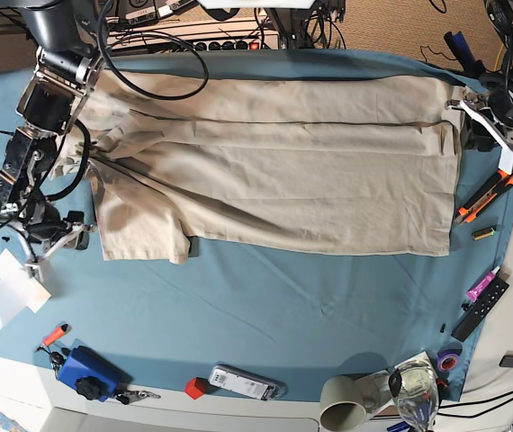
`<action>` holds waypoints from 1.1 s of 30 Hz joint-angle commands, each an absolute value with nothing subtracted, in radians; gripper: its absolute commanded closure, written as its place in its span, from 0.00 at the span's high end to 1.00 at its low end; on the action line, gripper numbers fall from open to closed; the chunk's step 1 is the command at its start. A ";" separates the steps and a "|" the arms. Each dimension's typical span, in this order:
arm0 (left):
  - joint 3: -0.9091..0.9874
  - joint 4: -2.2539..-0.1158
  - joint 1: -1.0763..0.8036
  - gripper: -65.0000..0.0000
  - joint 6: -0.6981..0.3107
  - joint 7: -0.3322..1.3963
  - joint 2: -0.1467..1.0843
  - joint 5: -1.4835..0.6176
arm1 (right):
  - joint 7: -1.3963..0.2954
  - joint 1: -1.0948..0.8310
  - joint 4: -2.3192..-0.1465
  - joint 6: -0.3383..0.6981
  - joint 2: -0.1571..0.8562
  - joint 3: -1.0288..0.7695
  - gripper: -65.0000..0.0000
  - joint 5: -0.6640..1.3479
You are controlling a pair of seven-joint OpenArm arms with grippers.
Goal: Fold the T-shirt properly
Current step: 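Grasp the sleeve with the right gripper and fold it inward over the body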
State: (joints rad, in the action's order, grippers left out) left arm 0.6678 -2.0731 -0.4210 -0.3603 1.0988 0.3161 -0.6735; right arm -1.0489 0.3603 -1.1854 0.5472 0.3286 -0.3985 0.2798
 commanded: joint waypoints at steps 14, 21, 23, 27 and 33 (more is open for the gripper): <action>0.672 -2.090 -0.414 0.29 -0.364 1.075 0.330 -0.685 | -1.039 0.385 -0.978 0.588 0.340 -0.395 0.41 0.345; 0.672 -2.090 -0.412 0.29 -0.364 1.072 0.329 -0.685 | -1.104 0.385 -0.979 0.591 0.341 -0.286 0.41 0.407; 0.672 -2.090 -0.412 0.29 -0.364 1.072 0.329 -0.685 | -1.095 0.385 -0.979 0.588 0.341 -0.249 0.41 0.407; 0.672 -2.090 -0.412 0.29 -0.364 1.071 0.330 -0.685 | -1.087 0.385 -0.979 0.566 0.341 -0.189 0.39 0.407; 0.672 -2.090 -0.406 0.29 -0.364 1.003 0.330 -0.684 | -1.087 0.385 -0.979 0.539 0.341 -0.153 0.02 0.383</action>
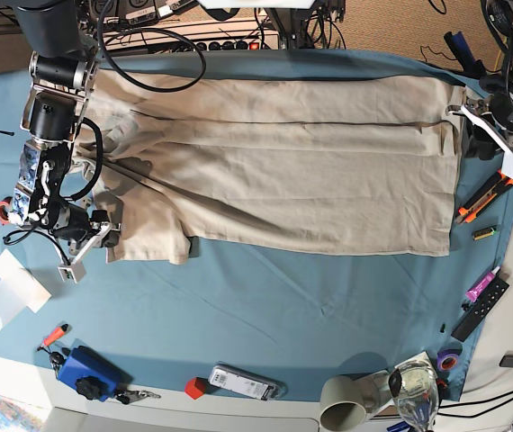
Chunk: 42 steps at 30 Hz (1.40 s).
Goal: Fold the T-shirt properly
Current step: 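Grasp the sleeve with the right gripper and fold it inward over the body, then slide the left gripper along the shirt edge and grasp the hem corner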
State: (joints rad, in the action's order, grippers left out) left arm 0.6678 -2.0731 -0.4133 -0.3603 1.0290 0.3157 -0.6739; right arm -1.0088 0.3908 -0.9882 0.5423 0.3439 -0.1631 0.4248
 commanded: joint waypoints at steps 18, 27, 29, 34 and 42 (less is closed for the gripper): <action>0.401 -1.833 0.021 0.44 -0.327 0.920 0.330 -0.327 | -1.054 0.385 -0.981 0.503 0.344 -0.153 0.00 0.282; 0.399 -1.496 0.223 0.45 -0.313 0.955 0.332 -0.362 | -1.053 0.385 -0.981 0.503 0.344 -0.153 0.00 0.282; 0.399 -1.425 0.260 0.45 -0.346 0.960 0.332 -0.389 | -1.054 0.385 -0.981 0.503 0.344 -0.153 0.00 0.282; 0.399 -1.299 0.329 0.45 -0.348 0.960 0.332 -0.358 | -1.054 0.385 -0.981 0.503 0.344 -0.153 0.00 0.268; 0.399 -1.158 0.344 0.45 -0.349 0.934 0.330 -0.358 | -1.054 0.385 -0.981 0.503 0.344 -0.153 0.00 0.268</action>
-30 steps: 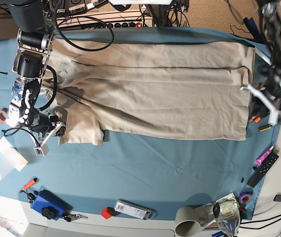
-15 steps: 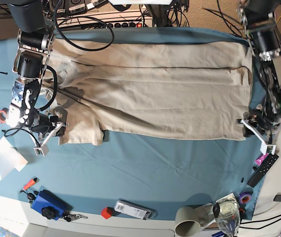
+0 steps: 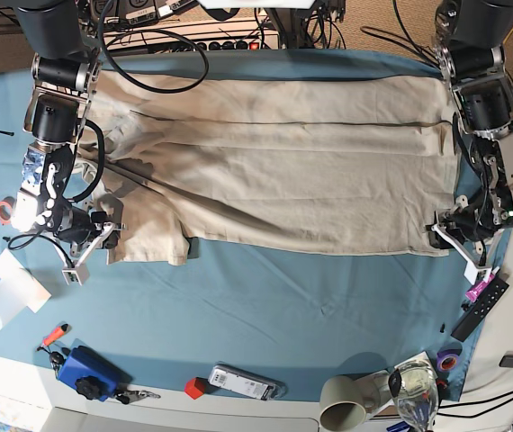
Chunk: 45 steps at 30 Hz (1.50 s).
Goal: Fold the T-shirt properly
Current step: 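Slide the left gripper along the shirt edge and grasp the hem corner, then lift the hem side with both grippers and fold it over lengthwise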
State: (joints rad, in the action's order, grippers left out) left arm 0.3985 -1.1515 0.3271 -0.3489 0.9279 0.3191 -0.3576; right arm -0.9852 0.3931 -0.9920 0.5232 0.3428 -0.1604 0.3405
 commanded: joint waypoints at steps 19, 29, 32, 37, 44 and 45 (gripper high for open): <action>0.400 -1.129 0.344 0.00 -0.360 1.025 0.244 -0.397 | -1.036 0.451 -0.982 0.504 0.344 -0.153 0.00 0.268; 0.400 -1.149 0.349 0.00 -0.334 1.154 0.336 -0.548 | -1.049 0.558 -0.987 0.509 0.344 -0.153 0.00 0.269; 0.400 -1.183 0.349 0.00 -0.334 1.207 0.364 -0.657 | -1.079 0.553 -1.042 0.547 0.344 -0.153 0.00 0.291; 0.411 -1.269 0.349 0.00 -0.337 1.279 0.389 -0.697 | -1.117 0.525 -1.211 0.553 0.349 -0.165 0.00 0.381; 0.411 -1.341 0.331 0.00 -0.379 1.320 0.392 -0.732 | -1.257 0.512 -1.336 0.552 0.349 -0.187 0.00 0.429; 0.411 -1.346 0.321 0.00 -0.379 1.320 0.394 -0.743 | -1.275 0.509 -1.340 0.552 0.349 -0.192 0.00 0.439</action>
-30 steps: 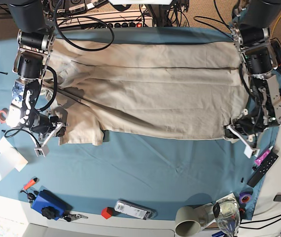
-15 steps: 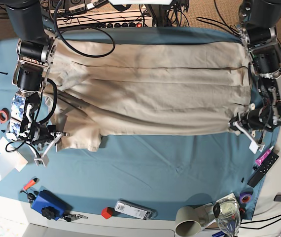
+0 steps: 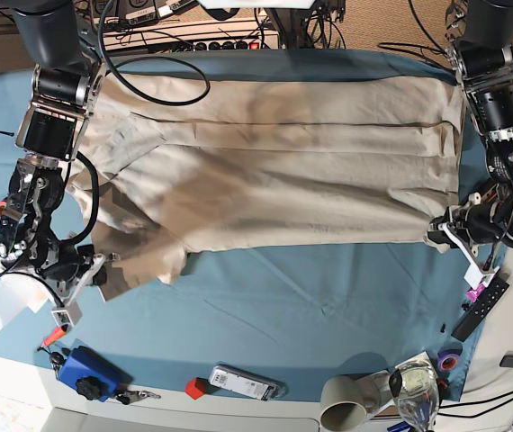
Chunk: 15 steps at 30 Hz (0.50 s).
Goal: Fold the T-shirt properly
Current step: 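Lift the hem side with both grippers and fold it over lengthwise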
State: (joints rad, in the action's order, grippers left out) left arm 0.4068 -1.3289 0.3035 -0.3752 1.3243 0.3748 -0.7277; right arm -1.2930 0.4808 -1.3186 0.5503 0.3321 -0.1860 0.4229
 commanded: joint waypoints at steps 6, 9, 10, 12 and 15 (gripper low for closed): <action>0.411 -1.432 0.256 0.00 -0.395 1.327 0.397 -0.790 | -1.325 0.455 -1.427 0.553 0.349 -0.271 0.00 0.542; 0.411 -1.502 0.226 0.00 -0.414 1.327 0.405 -0.790 | -1.328 0.414 -1.462 0.553 0.349 -0.331 0.00 0.565; 0.411 -1.522 0.218 0.00 -0.418 1.327 0.409 -0.790 | -1.329 0.401 -1.468 0.554 0.349 -0.349 0.00 0.579; 0.411 -1.562 0.202 0.00 -0.418 1.322 0.419 -0.790 | -1.339 0.376 -1.474 0.558 0.349 -0.386 0.00 0.613; 0.411 -1.599 0.173 0.00 -0.418 1.316 0.433 -0.798 | -1.362 0.337 -1.499 0.585 0.349 -0.436 0.00 0.683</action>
State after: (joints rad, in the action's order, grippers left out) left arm 0.4061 -1.5826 0.1551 -0.4164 1.3308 0.4149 -0.7815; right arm -1.3804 0.3122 -1.4796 0.5804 0.3290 -0.4309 0.6697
